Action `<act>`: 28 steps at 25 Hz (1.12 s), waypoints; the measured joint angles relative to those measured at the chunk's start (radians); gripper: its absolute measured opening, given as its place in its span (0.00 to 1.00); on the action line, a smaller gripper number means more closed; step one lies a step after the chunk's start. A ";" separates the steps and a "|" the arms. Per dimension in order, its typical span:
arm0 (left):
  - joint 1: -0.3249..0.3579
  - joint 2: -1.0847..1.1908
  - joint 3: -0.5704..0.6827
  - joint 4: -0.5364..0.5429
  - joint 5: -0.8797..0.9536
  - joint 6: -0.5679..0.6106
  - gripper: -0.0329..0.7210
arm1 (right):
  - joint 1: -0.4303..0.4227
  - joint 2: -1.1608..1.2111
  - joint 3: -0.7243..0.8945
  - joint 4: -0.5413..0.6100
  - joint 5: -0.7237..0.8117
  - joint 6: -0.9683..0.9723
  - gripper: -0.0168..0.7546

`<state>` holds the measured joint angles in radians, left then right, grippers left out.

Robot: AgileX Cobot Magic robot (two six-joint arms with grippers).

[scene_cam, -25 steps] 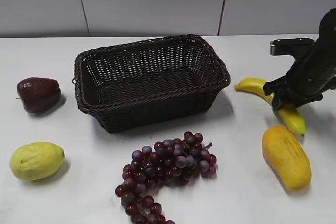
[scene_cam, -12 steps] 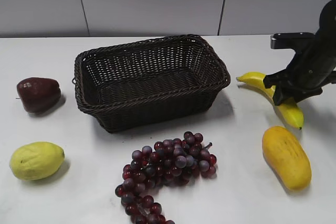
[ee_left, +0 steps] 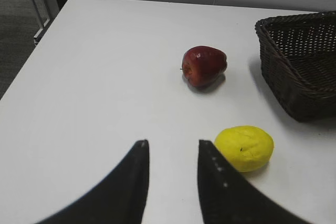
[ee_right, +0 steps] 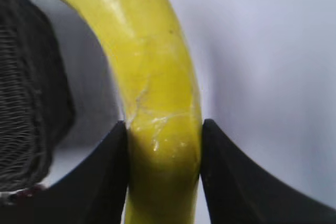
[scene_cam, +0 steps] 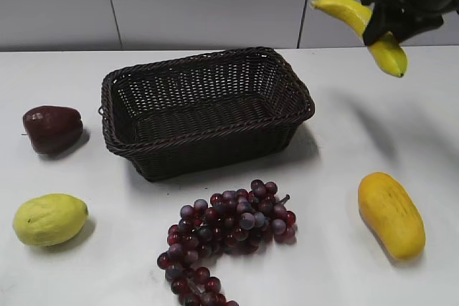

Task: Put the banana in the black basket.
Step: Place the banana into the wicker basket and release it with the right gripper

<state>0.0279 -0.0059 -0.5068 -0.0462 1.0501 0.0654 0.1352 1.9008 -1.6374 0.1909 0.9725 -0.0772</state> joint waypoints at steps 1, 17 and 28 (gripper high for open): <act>0.000 0.000 0.000 0.000 0.000 0.001 0.35 | 0.017 -0.001 -0.032 0.008 0.011 -0.007 0.45; 0.000 0.000 0.000 0.000 0.000 0.000 0.35 | 0.432 0.120 -0.108 -0.008 -0.173 -0.302 0.45; 0.000 0.000 0.000 0.000 0.000 0.000 0.35 | 0.441 0.234 -0.108 -0.074 -0.212 -0.328 0.59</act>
<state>0.0279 -0.0059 -0.5068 -0.0462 1.0501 0.0657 0.5767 2.1353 -1.7456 0.1167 0.7601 -0.4052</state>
